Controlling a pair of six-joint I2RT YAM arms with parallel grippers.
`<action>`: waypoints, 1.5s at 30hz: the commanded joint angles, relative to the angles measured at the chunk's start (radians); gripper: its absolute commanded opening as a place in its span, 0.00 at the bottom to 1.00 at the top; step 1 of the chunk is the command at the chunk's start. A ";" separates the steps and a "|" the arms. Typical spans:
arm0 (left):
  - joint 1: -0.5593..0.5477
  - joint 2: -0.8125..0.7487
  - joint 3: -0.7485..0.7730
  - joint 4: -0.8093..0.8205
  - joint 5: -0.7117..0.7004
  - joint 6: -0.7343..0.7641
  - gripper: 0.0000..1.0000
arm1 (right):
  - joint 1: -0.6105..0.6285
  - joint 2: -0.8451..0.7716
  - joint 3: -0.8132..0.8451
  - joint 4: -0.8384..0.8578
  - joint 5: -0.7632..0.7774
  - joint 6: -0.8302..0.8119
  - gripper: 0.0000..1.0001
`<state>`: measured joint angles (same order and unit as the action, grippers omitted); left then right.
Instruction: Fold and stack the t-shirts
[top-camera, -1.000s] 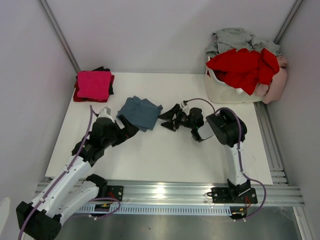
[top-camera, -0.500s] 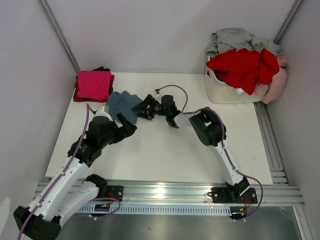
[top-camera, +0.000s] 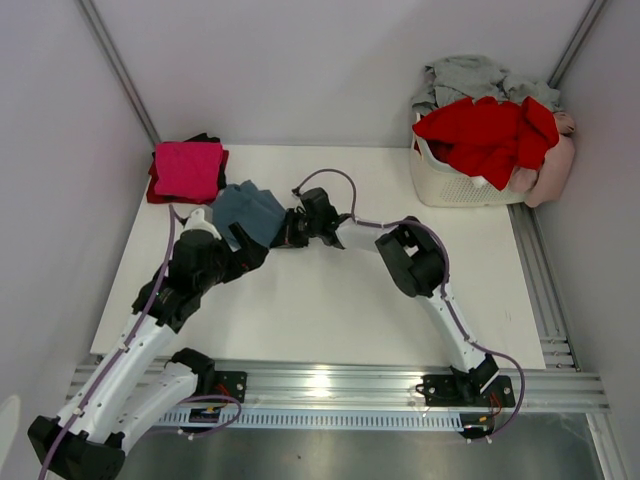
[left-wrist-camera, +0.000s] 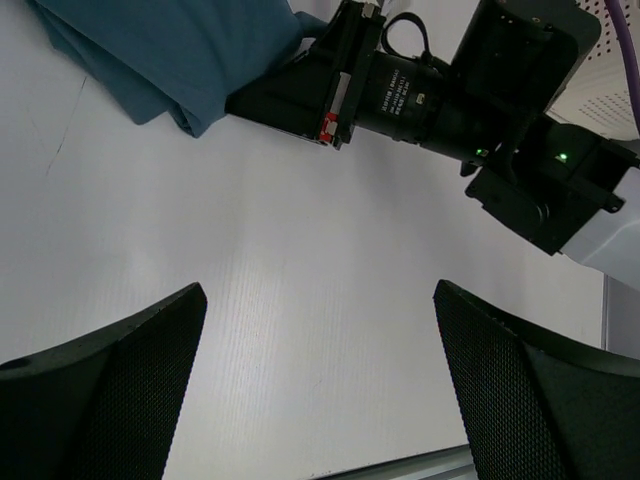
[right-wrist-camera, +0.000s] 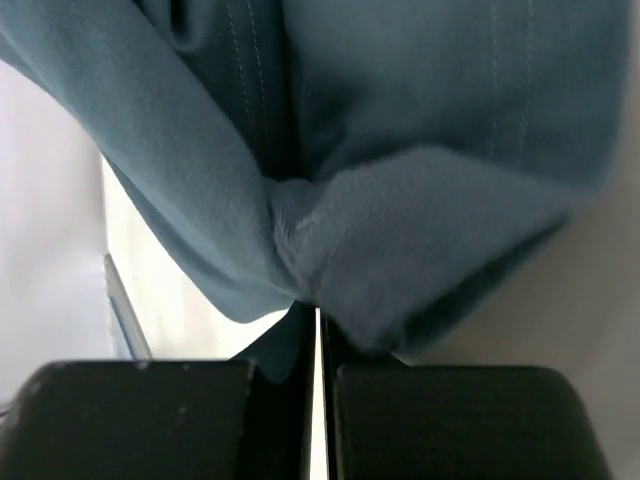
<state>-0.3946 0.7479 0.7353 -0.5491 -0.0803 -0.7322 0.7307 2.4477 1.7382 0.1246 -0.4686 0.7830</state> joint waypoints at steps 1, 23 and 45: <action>0.020 -0.012 0.042 0.009 -0.022 0.030 0.99 | -0.005 -0.108 -0.046 -0.178 0.068 -0.102 0.00; 0.023 0.041 -0.075 0.246 0.368 -0.007 0.99 | -0.011 -0.806 -0.608 -0.503 0.374 -0.289 0.27; 0.013 0.861 0.332 0.337 0.660 0.017 0.13 | -0.134 -0.826 -0.712 -0.027 0.136 -0.159 0.12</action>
<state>-0.3866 1.5291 0.9699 -0.1326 0.5781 -0.7567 0.5930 1.5963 1.0283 -0.0414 -0.2607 0.5613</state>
